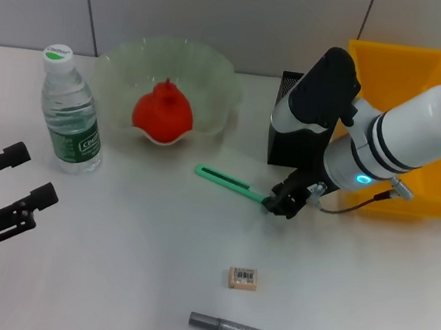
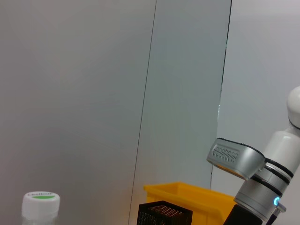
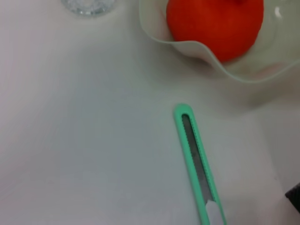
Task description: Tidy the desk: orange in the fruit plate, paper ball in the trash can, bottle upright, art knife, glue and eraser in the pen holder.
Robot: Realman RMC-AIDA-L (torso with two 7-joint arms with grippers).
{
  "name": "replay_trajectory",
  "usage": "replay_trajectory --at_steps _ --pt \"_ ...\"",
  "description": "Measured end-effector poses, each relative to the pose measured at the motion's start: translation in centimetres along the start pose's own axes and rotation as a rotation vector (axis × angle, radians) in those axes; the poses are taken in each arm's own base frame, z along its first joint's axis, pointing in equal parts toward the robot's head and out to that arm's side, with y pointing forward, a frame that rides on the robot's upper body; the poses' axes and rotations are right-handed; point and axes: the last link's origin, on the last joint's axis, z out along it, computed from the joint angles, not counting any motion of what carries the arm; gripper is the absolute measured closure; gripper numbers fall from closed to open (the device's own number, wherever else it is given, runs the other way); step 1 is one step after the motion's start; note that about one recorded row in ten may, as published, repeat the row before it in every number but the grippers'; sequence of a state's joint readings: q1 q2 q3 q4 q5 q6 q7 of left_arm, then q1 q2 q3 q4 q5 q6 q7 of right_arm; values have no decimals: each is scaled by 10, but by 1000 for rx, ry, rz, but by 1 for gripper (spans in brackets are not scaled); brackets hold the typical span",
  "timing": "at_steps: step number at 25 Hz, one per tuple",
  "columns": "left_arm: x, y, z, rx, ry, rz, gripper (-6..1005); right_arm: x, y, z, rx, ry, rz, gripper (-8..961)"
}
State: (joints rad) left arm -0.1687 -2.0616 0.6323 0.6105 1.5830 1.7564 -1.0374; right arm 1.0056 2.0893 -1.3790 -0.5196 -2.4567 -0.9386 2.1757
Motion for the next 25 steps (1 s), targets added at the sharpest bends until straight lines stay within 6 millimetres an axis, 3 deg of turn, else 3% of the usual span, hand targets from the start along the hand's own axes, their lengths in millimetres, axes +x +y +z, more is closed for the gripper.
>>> replay_trajectory --at_steps 3,9,15,25 --pt "0 0 1 -2 1 2 245 0 0 0 -3 -5 2 687" --pt "0 0 1 -1 1 1 245 -1 0 -1 -2 -15 -2 752" --pt "-1 0 -1 3 -1 -1 244 -3 0 -7 -4 -36 -7 764" --pt "-1 0 -2 5 -1 -1 245 -3 6 -38 -47 -56 17 770"
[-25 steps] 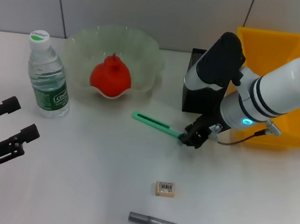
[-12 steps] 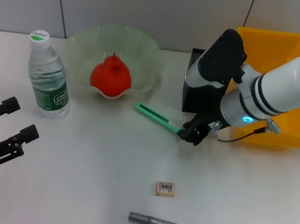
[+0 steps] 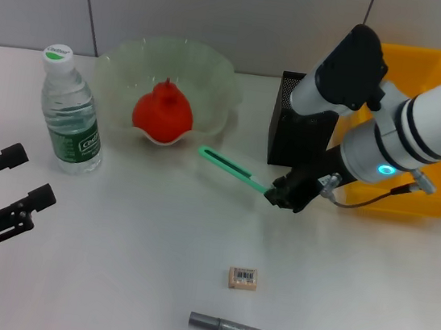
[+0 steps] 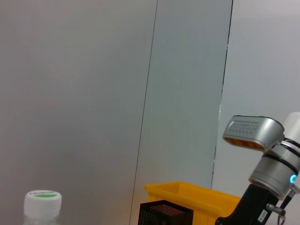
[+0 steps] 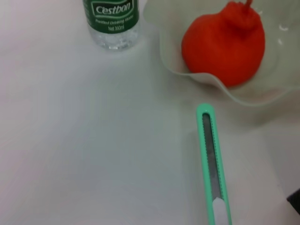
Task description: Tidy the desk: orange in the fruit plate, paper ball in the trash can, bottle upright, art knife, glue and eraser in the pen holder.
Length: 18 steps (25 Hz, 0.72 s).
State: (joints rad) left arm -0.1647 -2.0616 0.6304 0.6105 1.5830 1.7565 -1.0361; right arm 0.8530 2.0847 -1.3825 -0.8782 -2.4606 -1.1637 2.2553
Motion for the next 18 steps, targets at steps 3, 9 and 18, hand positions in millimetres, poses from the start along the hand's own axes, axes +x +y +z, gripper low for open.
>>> replay_trajectory --at_steps 3,9,18 --pt "0 0 1 -2 1 2 245 2 1 -8 8 4 7 771" --pt "1 -1 1 -4 -2 45 245 5 10 -28 -17 40 23 771" --pt "3 -5 5 -5 -13 153 244 -1 24 -62 -68 70 53 770"
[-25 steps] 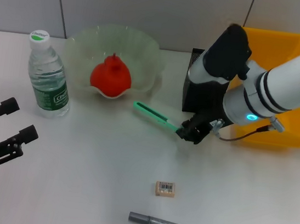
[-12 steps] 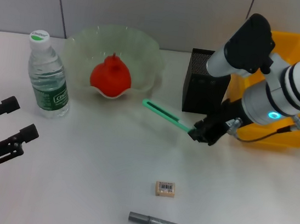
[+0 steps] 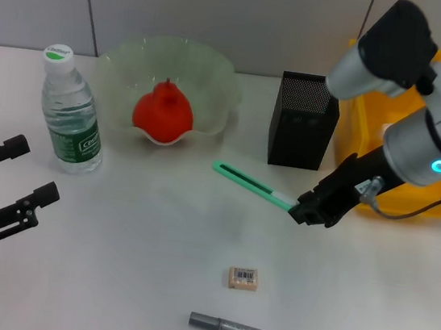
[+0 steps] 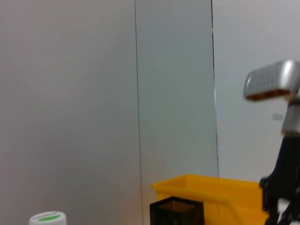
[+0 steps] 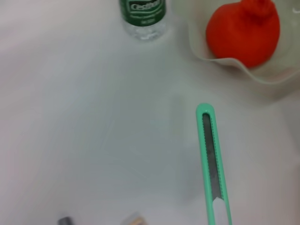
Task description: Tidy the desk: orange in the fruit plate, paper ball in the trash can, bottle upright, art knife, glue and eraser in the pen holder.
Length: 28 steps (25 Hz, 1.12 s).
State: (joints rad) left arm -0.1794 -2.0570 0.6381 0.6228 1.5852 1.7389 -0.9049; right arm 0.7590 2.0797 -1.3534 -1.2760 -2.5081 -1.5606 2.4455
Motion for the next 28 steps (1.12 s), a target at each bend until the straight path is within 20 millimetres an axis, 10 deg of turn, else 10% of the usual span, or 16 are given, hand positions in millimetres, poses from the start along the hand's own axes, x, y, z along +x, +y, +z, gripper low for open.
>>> replay_trajectory --at_steps 28 --pt "-20 -9 39 61 -36 414 244 15 -2 -47 -311 -161 246 770"
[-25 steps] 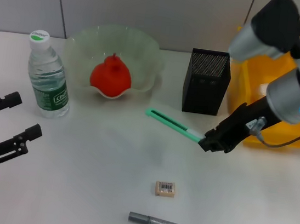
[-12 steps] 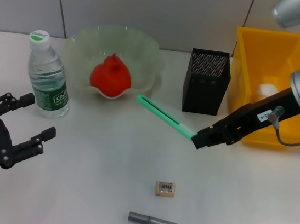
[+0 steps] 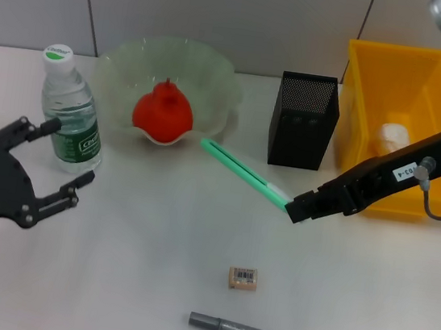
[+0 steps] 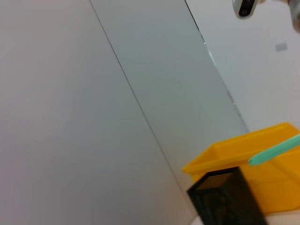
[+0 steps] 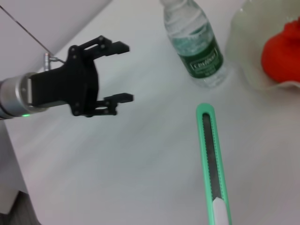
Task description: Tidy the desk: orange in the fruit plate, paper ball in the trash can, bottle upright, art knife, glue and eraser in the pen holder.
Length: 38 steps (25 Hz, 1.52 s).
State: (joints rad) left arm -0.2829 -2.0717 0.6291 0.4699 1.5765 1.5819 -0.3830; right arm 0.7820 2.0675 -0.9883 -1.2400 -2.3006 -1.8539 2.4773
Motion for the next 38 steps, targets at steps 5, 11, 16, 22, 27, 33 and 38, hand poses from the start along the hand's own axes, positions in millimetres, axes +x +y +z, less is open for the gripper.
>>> replay_trajectory --at_steps 5,11,16,22,27,33,38 --pt "1 -7 6 84 18 152 244 -1 2 -3 -32 -46 -21 770" --pt "-1 -4 10 149 23 277 244 -6 2 -2 -46 -92 -29 770" --pt "-2 1 13 178 16 390 245 -12 4 3 -65 -120 -23 770" --pt "-1 2 21 179 24 477 245 -26 6 18 -89 -105 -24 770" --pt "-2 -2 28 174 7 539 245 -41 9 28 -86 -89 -64 770" --pt "-8 -4 33 170 -37 556 245 -54 12 38 -68 -57 -83 770" --pt "-7 -7 33 196 -37 550 245 -58 12 44 -82 -58 -46 770"
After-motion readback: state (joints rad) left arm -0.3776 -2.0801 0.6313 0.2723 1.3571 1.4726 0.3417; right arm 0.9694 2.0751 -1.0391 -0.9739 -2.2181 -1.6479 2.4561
